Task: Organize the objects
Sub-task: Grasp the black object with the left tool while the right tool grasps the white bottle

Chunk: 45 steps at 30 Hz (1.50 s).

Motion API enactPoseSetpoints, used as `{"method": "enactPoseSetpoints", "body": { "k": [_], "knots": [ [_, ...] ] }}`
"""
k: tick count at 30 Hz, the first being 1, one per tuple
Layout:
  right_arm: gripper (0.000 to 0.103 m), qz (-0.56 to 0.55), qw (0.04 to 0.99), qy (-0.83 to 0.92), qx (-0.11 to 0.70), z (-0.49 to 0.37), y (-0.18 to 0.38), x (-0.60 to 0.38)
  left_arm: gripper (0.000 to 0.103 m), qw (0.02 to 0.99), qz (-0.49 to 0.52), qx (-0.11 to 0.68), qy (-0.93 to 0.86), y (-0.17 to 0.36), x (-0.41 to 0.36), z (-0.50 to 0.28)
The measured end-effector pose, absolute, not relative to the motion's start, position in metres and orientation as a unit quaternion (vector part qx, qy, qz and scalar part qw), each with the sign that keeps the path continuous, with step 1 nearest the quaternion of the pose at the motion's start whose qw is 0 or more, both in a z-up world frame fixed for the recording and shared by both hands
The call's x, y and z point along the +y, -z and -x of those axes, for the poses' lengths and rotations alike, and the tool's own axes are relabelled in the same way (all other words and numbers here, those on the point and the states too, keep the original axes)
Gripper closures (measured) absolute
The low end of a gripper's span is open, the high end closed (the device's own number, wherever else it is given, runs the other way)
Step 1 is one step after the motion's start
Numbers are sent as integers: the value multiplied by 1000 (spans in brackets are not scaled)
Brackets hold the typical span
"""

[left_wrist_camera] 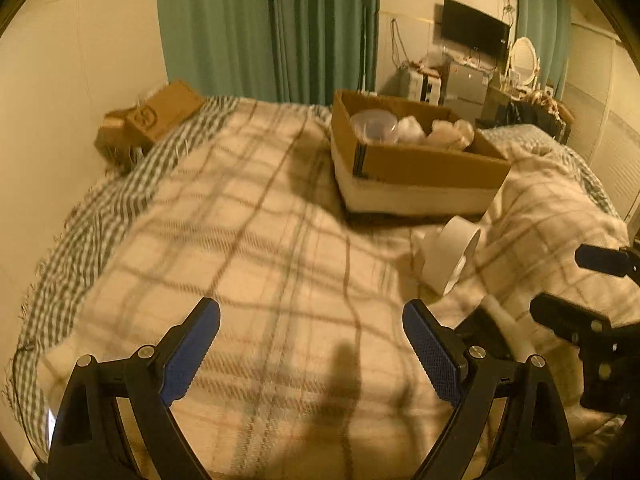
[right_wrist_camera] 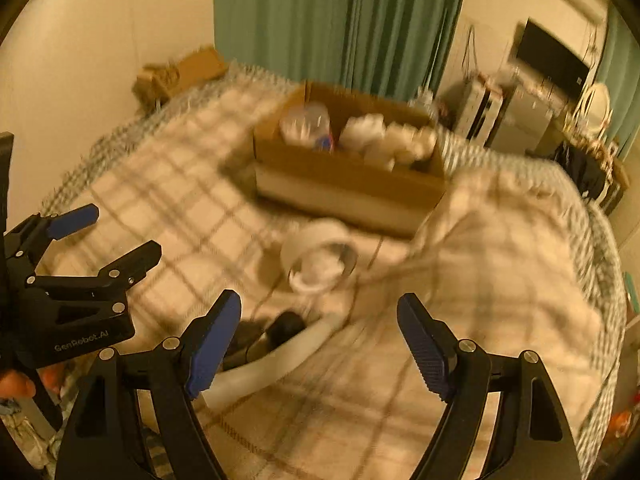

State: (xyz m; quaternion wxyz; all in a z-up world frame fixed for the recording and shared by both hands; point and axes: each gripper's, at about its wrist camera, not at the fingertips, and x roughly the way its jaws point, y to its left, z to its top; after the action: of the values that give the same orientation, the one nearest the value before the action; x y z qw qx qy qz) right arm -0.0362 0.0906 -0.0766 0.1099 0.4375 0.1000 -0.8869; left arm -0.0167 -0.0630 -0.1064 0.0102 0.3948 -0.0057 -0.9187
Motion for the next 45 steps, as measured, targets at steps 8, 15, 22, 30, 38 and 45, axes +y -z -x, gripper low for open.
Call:
{"method": "enactPoseSetpoints", "body": {
  "k": [8, 15, 22, 30, 38, 45],
  "knots": [
    [23, -460, 152, 866, 124, 19, 94, 70, 8, 9, -393, 12, 919, 107, -69, 15],
    [25, -494, 158, 842, 148, 11, 113, 59, 8, 10, -392, 12, 920, 106, -70, 13],
    [81, -493, 143, 847, 136, 9, 111, 71, 8, 0, -395, -2, 919, 105, -63, 10],
    [94, -463, 127, 869, 118, 10, 90, 88, 8, -52, -415, -4, 909, 108, -33, 10],
    [94, -430, 83, 894, 97, 16, 71, 131, 8, -114, -451, -61, 883, 129, 14, 12],
    [94, -427, 89, 896, 81, 18, 71, 143, 23, -146, -465, -96, 868, 144, 39, 14]
  ]
}}
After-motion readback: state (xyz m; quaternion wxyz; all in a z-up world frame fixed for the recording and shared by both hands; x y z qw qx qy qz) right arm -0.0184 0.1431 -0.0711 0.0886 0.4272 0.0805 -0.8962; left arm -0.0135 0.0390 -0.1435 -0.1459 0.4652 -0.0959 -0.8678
